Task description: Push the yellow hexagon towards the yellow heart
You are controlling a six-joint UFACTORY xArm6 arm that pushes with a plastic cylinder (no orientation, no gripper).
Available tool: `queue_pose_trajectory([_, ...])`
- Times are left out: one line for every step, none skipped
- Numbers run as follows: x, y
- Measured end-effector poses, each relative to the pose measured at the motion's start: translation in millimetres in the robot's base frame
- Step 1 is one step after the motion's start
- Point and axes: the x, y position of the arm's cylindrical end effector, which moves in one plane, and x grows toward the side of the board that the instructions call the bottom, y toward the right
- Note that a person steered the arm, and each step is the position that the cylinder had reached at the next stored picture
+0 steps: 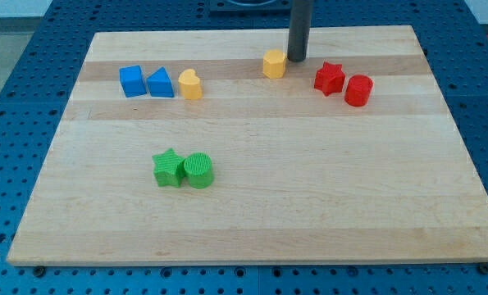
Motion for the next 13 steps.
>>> queue_pose_trajectory([32.6, -21.9])
queue_pose_trajectory([59.3, -42.5])
queue_pose_trajectory([79.1, -58.5])
queue_pose_trajectory([78.5, -33.3])
queue_pose_trajectory([60.6, 13.1])
queue_pose_trajectory([16.4, 14.7])
queue_pose_trajectory([17.4, -3.8])
queue_pose_trajectory([40.8, -17.6])
queue_pose_trajectory([57.4, -25.1])
queue_pose_trajectory([67.1, -29.5])
queue_pose_trajectory([30.5, -17.0])
queue_pose_trajectory([10.0, -28.7])
queue_pose_trajectory([23.3, -49.9])
